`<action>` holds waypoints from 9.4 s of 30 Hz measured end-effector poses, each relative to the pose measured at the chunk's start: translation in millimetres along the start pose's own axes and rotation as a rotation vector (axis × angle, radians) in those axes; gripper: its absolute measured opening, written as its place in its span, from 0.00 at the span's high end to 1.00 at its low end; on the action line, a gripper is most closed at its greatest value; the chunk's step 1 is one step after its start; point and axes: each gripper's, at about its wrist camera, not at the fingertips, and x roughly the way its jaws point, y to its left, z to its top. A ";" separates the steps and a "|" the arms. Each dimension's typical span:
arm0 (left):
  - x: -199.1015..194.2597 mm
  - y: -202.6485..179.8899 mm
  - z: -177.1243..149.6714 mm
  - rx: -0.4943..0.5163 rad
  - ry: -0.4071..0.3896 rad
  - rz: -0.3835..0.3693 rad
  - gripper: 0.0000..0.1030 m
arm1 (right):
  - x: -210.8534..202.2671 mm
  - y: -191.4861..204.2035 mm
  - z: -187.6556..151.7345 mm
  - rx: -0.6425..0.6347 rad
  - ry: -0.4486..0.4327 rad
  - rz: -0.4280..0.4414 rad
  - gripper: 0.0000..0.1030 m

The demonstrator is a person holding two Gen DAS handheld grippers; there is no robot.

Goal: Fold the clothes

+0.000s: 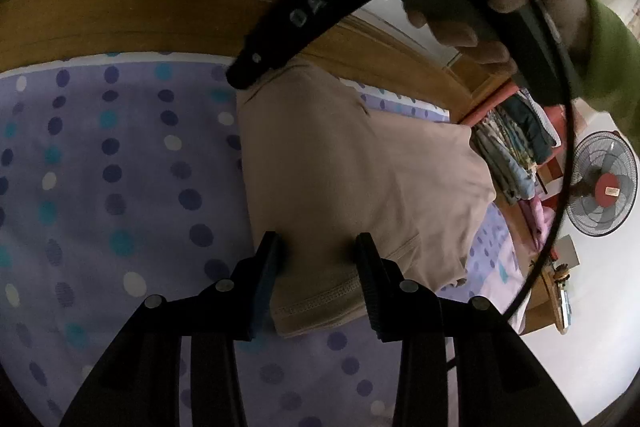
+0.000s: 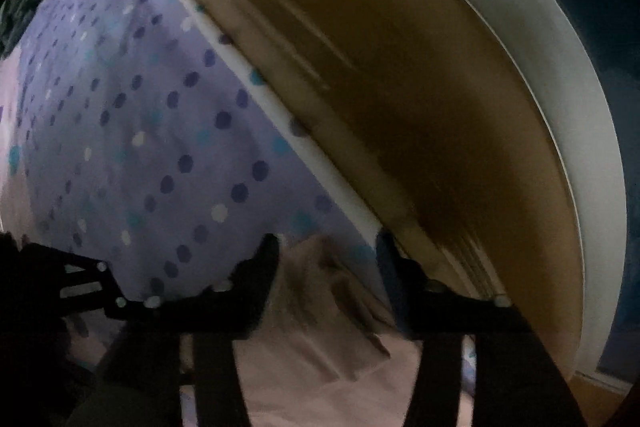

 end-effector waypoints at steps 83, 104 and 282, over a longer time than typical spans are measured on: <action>8.0 -34.6 25.9 0.037 0.096 -0.045 0.63 | -13.3 -45.1 -168.5 0.710 -0.539 0.447 0.97; 35.4 -1.4 92.5 0.082 0.094 -0.067 0.63 | 3.6 82.4 -214.5 0.967 -0.557 0.291 0.97; 216.5 -226.7 109.3 0.164 0.286 -0.100 0.63 | 26.4 -56.3 -379.9 1.050 -0.575 0.104 0.70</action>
